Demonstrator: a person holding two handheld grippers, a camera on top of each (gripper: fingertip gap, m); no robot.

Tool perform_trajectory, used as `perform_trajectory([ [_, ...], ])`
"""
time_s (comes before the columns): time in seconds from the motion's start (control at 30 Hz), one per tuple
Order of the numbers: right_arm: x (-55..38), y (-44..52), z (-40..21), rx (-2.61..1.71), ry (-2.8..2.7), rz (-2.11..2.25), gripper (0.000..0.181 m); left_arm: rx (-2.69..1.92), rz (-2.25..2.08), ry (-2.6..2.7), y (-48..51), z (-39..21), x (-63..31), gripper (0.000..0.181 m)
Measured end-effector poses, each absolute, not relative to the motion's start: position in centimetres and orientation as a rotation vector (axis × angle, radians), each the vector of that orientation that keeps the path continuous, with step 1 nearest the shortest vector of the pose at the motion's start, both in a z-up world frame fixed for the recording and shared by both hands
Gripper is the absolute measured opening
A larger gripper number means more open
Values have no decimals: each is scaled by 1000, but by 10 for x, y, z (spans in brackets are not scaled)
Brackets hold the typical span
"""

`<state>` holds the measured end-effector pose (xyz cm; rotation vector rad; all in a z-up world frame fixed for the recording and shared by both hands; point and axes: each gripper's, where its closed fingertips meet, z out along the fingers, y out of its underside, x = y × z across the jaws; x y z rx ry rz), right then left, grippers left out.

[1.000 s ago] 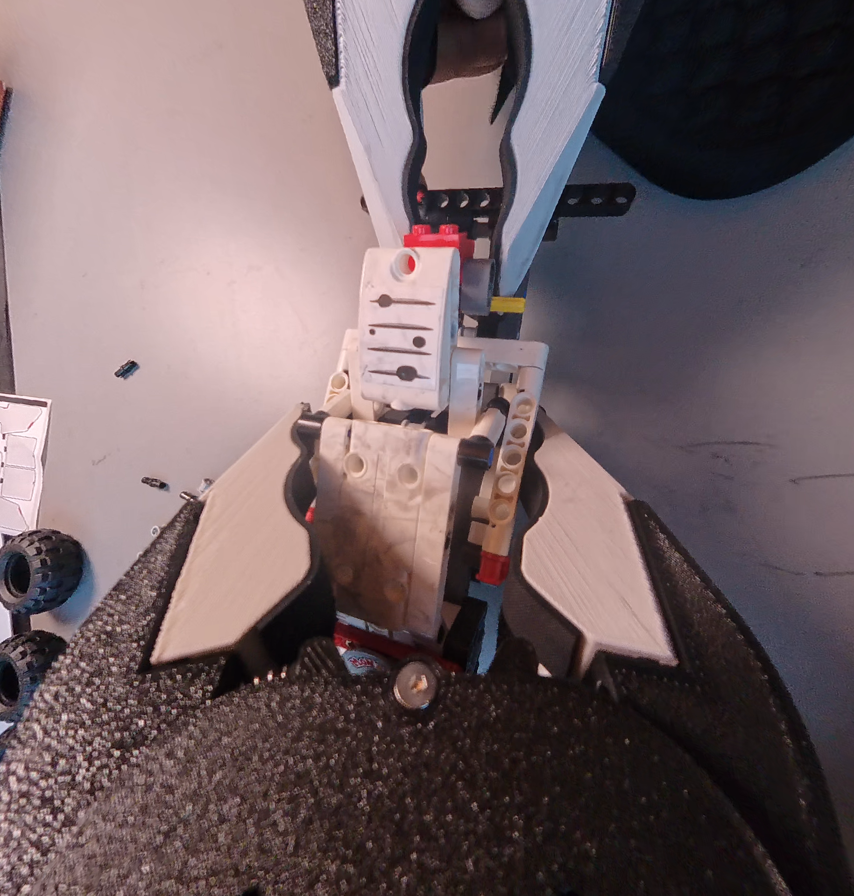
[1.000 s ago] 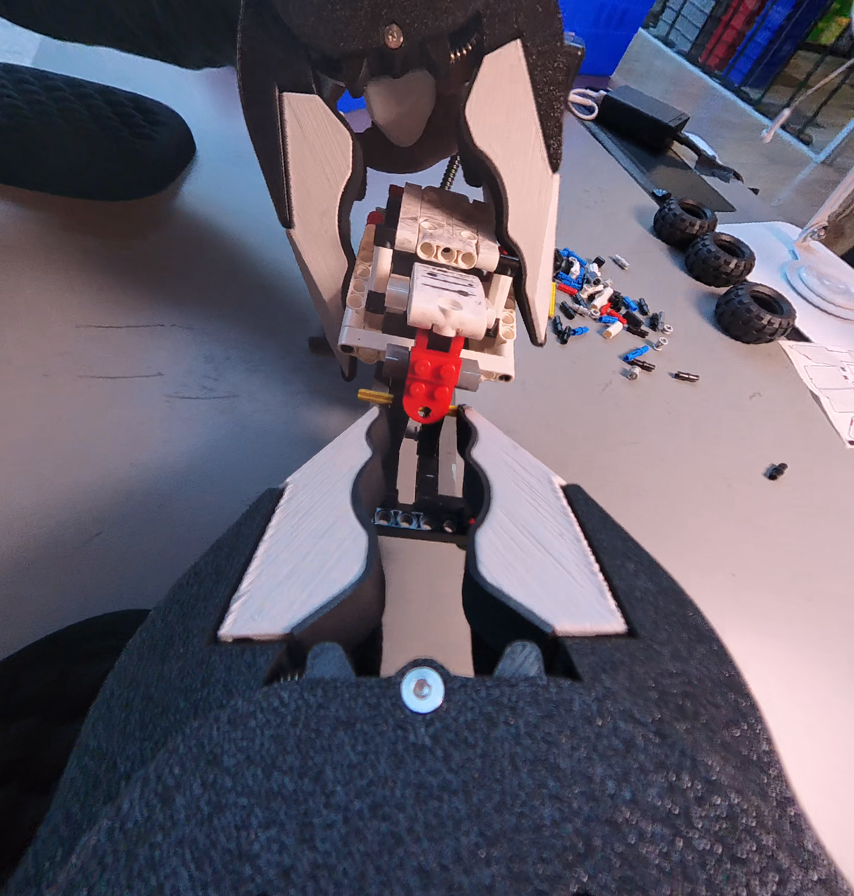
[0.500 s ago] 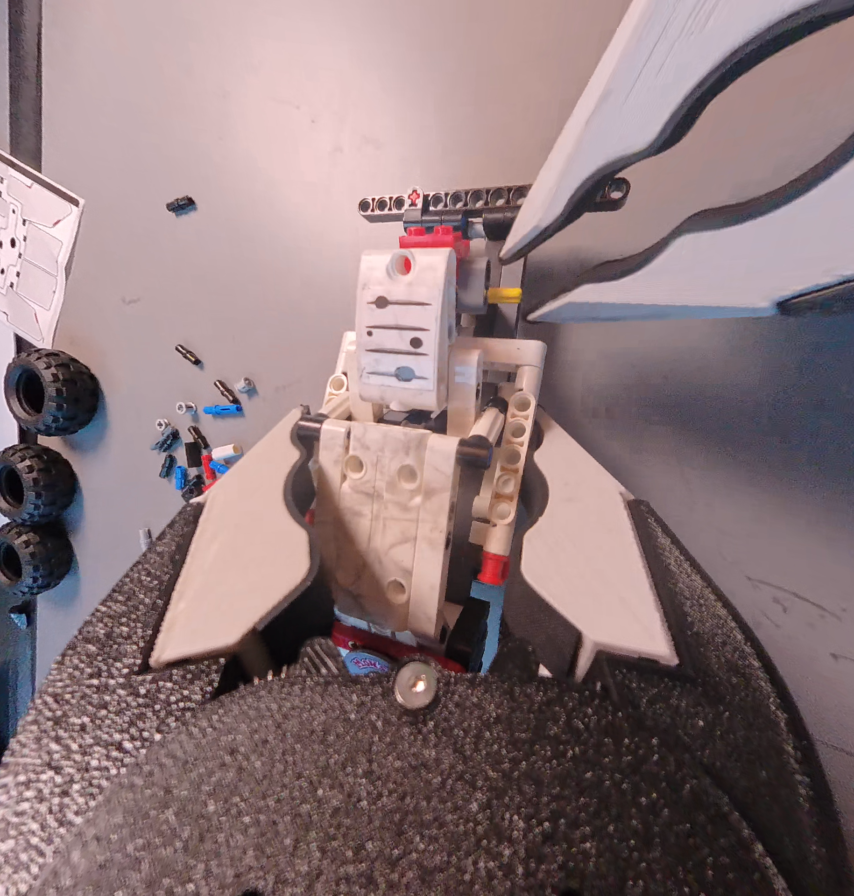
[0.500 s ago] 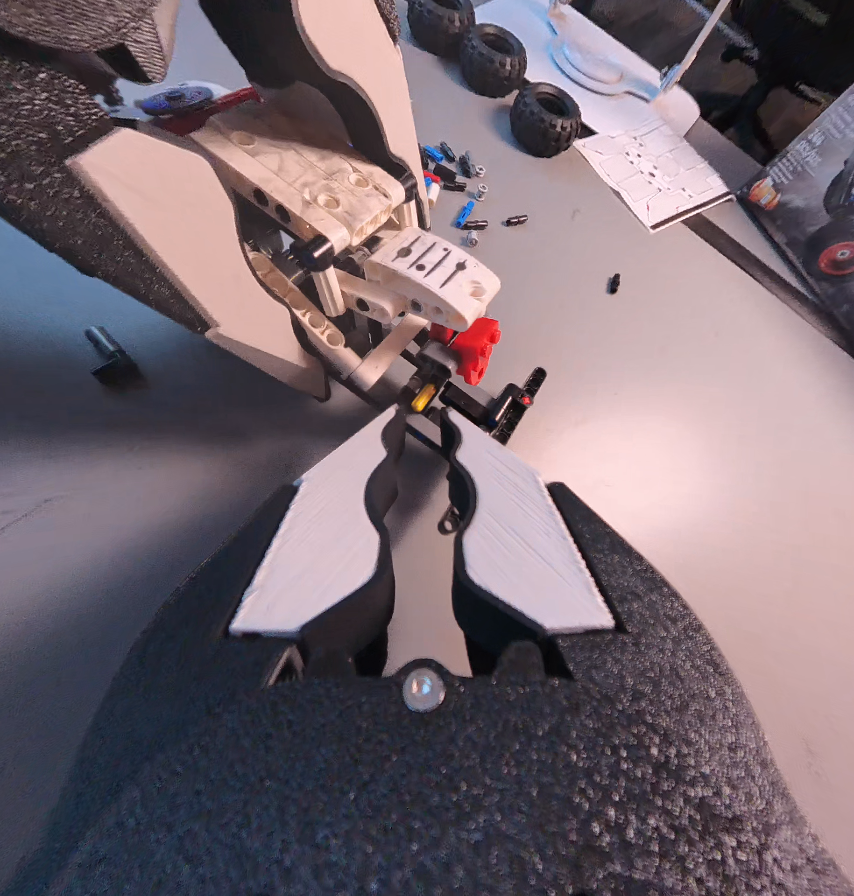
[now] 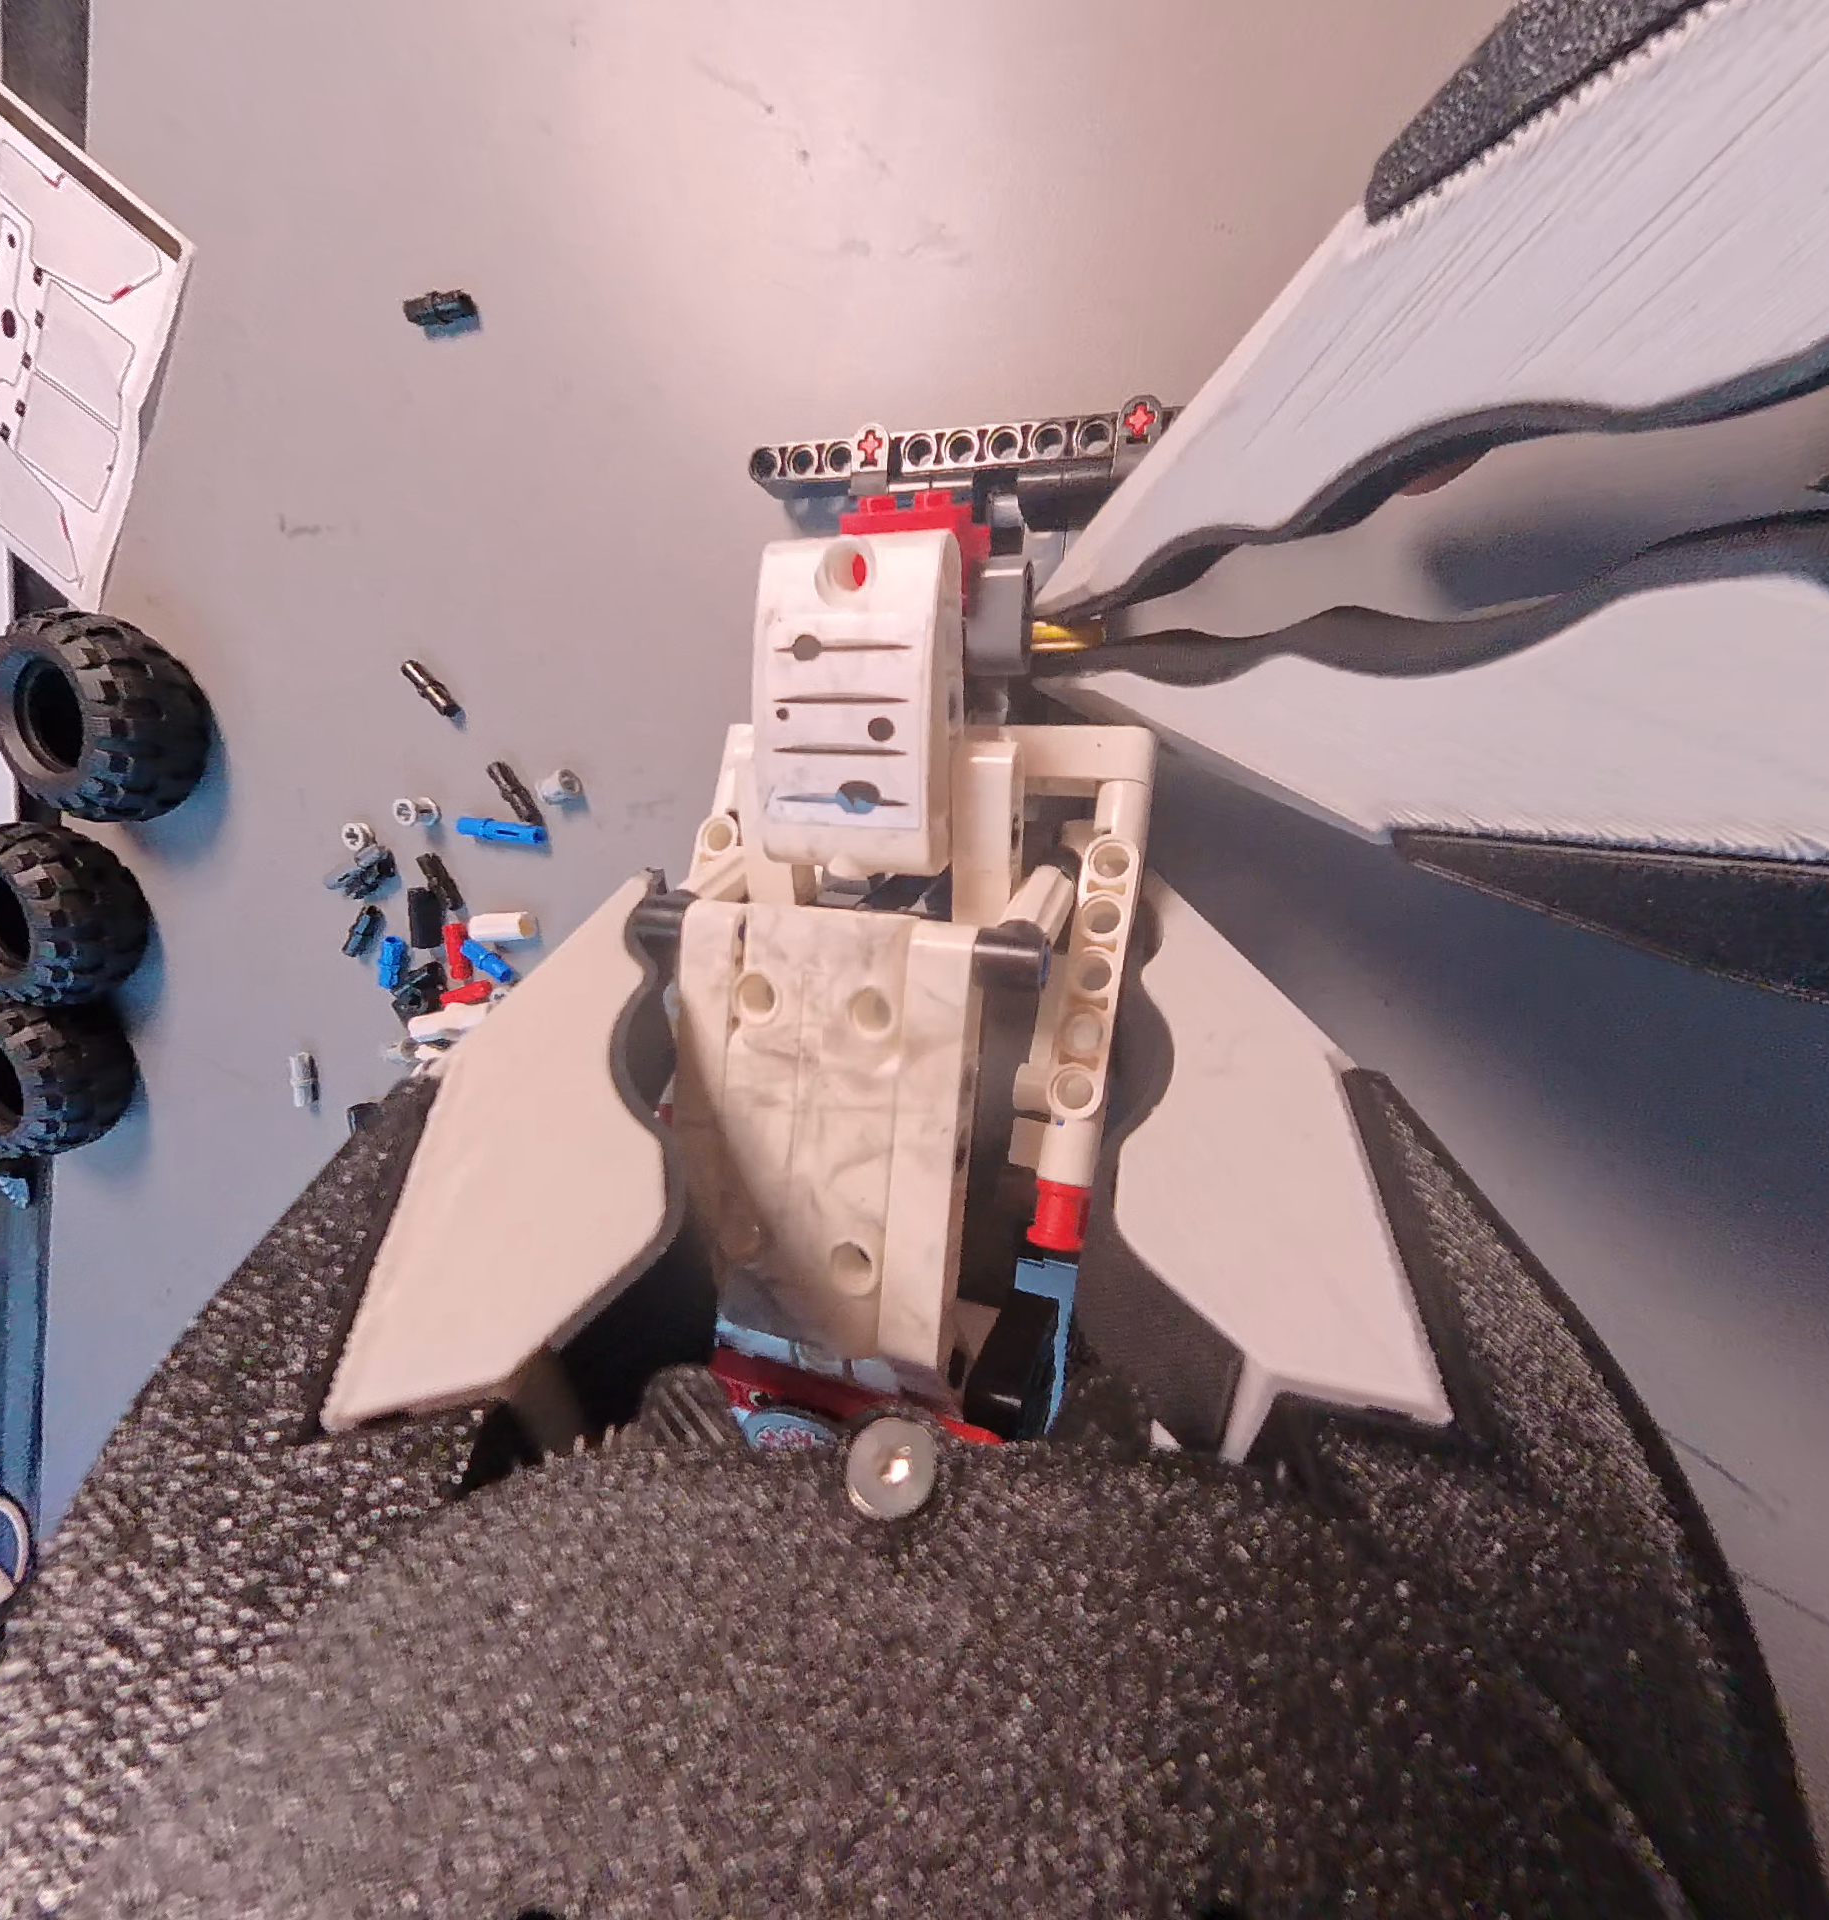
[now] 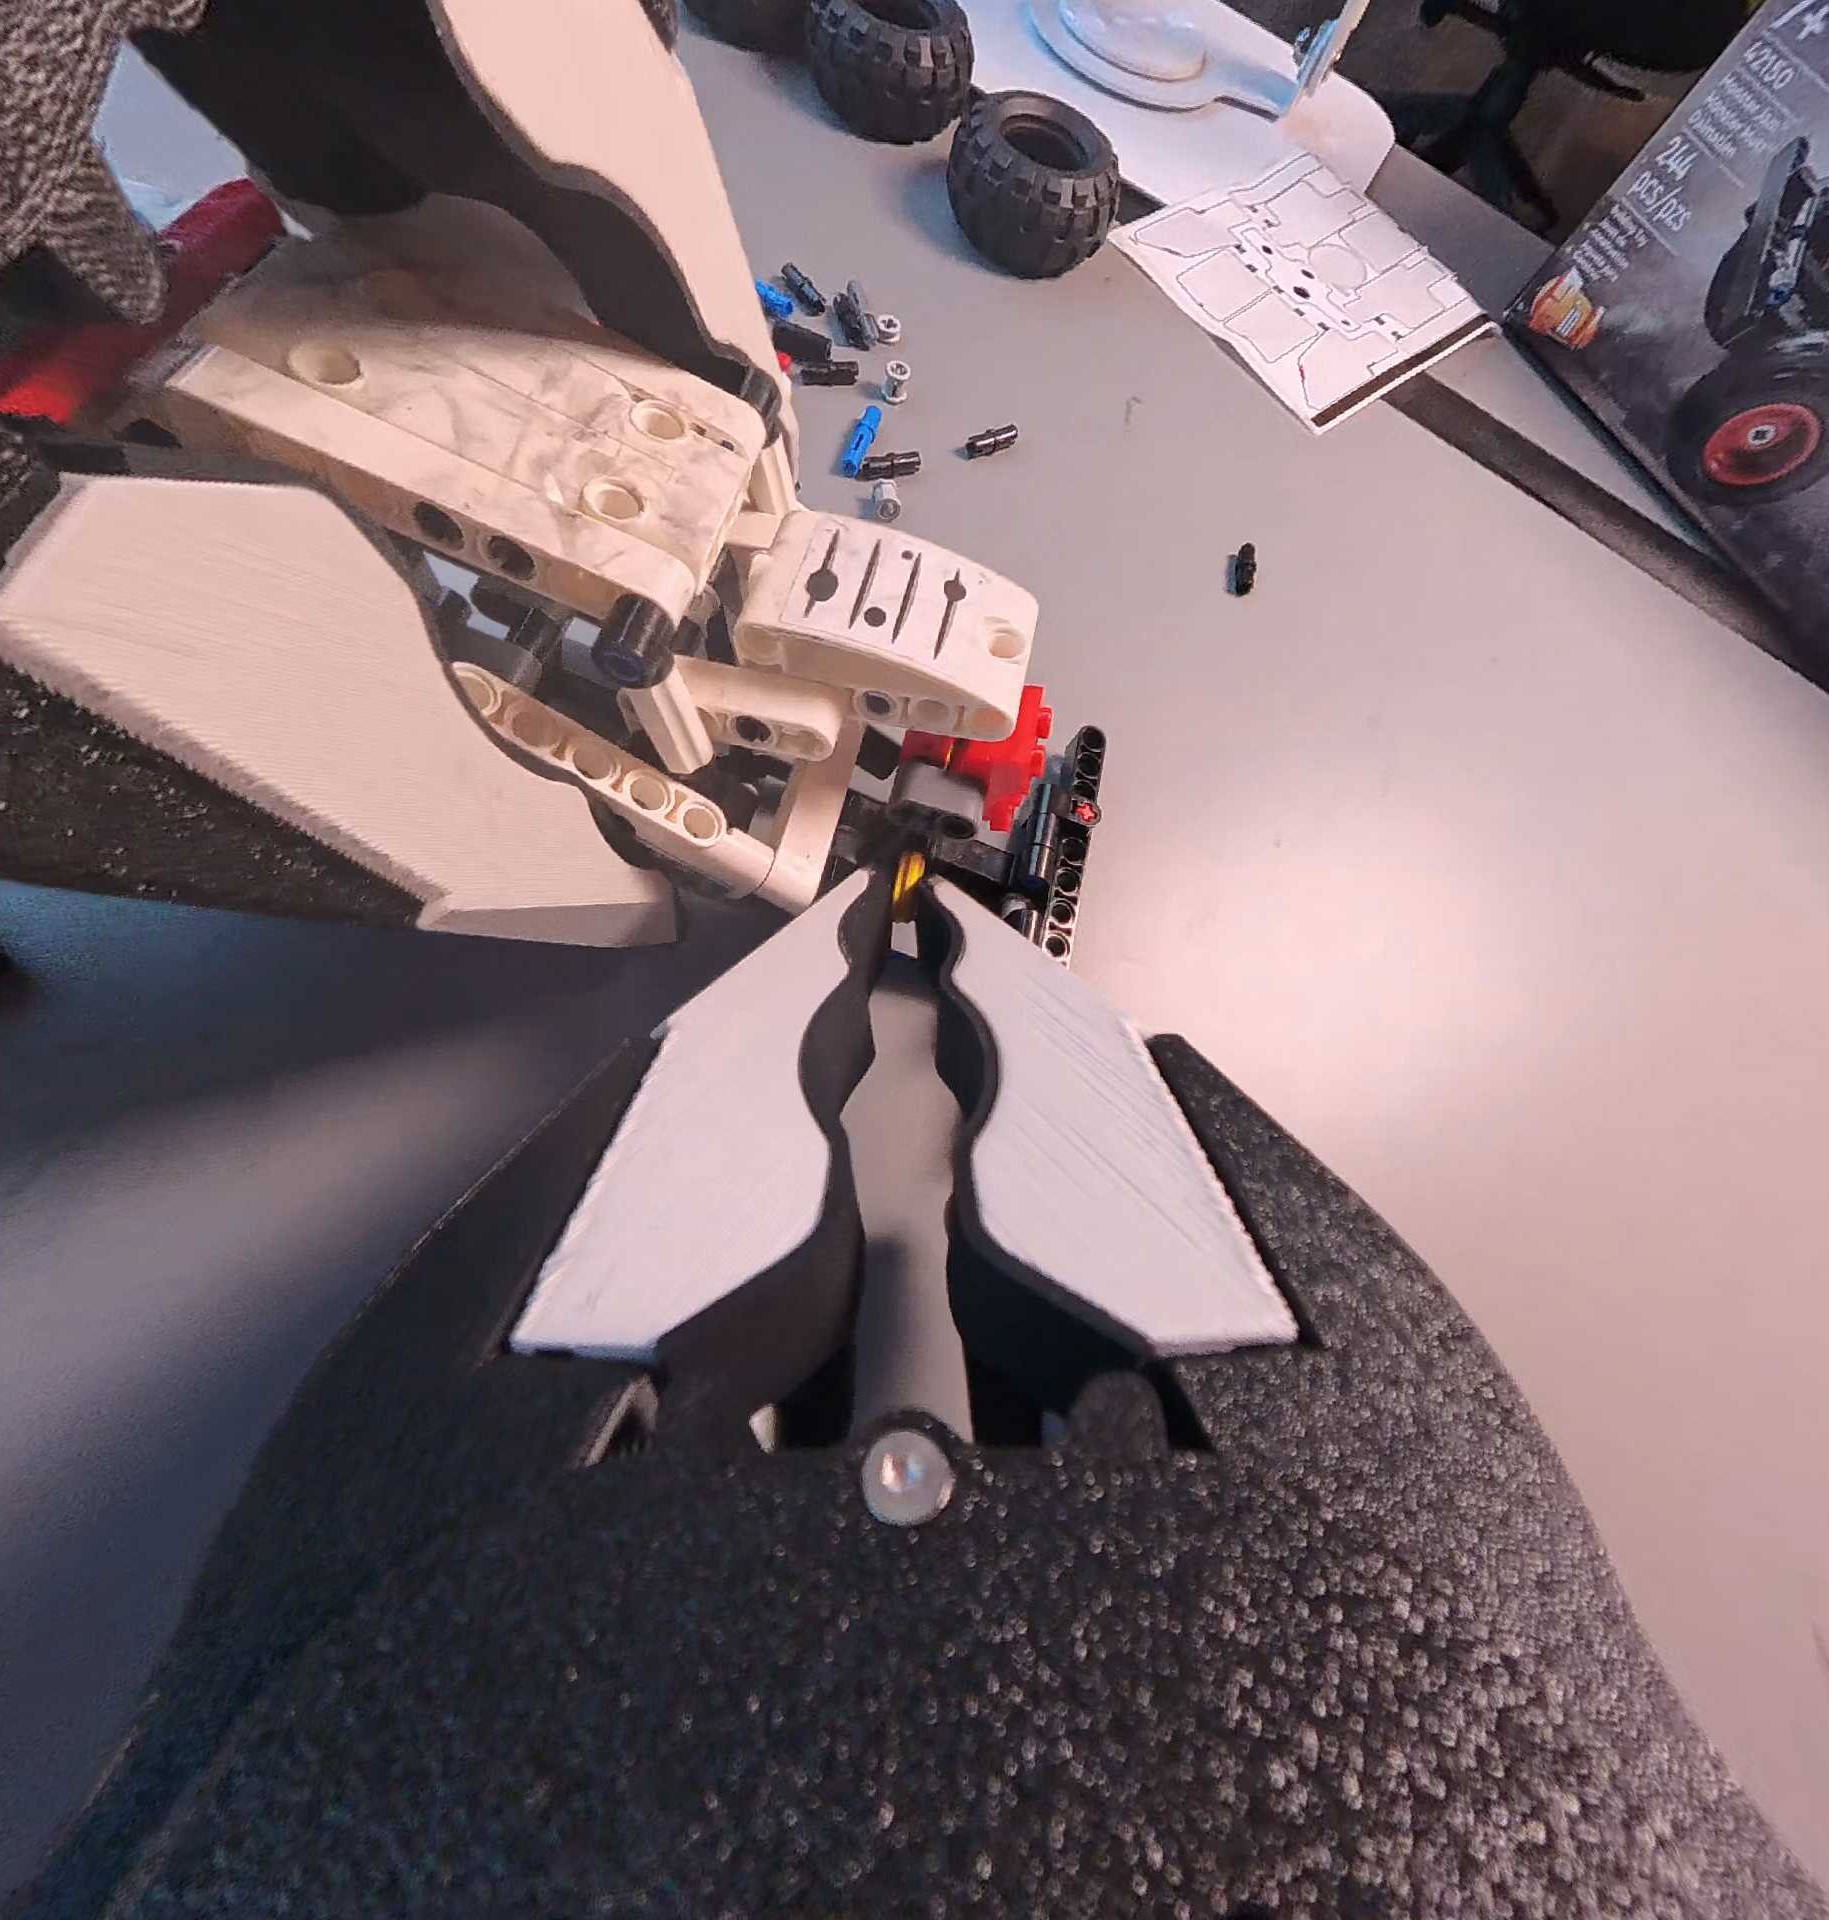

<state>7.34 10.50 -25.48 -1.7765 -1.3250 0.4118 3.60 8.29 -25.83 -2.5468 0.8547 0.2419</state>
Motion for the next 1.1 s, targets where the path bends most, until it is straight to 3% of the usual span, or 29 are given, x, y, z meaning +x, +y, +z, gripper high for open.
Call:
perform_trajectory([
  [0.63, 97, 95, -256, -1737, -1337, 169, 0, -2543, 207, 920, 84, -261, 49, 85],
  [0.73, 116, 86, -253, -1774, -1305, 198, 0, -2571, 325, 763, 97, -260, 17, 85],
  [0.93, 122, 84, -243, -1765, -1262, 239, 0, -2512, 244, 956, 83, -259, 52, 85],
  [1.03, 115, 86, -245, -1782, -1291, 286, 20, -2518, 244, 967, 83, -260, 52, 85],
  [1.1, 110, 91, -245, -1791, -1298, 306, 23, -2518, 241, 967, 83, -260, 52, 86],
])
